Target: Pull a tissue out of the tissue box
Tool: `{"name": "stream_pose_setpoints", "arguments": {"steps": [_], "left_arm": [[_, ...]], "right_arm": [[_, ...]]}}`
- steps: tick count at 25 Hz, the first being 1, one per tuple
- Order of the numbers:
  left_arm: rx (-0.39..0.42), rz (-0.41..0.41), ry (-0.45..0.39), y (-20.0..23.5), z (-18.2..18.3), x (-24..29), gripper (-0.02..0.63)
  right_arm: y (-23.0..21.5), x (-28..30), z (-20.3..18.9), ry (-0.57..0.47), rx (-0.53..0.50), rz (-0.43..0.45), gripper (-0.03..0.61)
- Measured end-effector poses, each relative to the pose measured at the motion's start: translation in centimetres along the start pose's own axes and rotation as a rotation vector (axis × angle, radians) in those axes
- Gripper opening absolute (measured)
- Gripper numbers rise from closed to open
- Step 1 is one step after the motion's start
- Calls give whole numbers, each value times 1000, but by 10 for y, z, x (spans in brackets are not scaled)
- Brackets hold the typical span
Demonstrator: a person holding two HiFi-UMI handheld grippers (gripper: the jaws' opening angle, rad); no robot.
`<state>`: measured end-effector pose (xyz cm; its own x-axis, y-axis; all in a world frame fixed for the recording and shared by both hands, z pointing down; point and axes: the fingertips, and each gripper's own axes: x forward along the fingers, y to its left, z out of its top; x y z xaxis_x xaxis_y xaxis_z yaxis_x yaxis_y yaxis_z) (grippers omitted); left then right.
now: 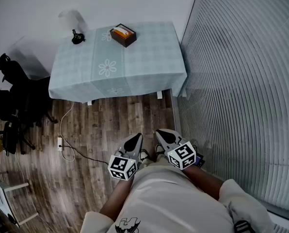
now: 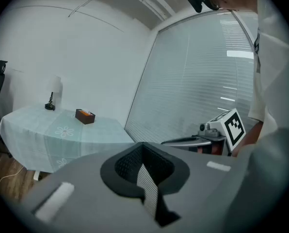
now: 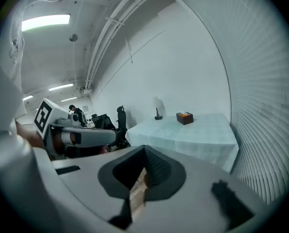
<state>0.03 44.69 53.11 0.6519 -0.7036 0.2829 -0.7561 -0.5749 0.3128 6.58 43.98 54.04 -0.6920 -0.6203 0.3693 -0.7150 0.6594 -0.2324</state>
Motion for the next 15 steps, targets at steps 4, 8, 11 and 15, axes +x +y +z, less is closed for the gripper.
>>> {"name": "stream_pose_setpoints", "arguments": {"steps": [4, 8, 11, 15], "left_arm": [[-6, -11, 1, 7, -2, -1, 6], [-15, -23, 3, 20, -3, -5, 6], [-23, -26, 5, 34, -5, -12, 6], [-23, -41, 10, 55, -4, -11, 6]], "right_arm": [[6, 11, -1, 10, -1, 4, 9], [13, 24, 0, 18, -7, -5, 9], [20, 34, -1, 25, -5, -7, 11], [19, 52, -5, 37, 37, -20, 11]]}}
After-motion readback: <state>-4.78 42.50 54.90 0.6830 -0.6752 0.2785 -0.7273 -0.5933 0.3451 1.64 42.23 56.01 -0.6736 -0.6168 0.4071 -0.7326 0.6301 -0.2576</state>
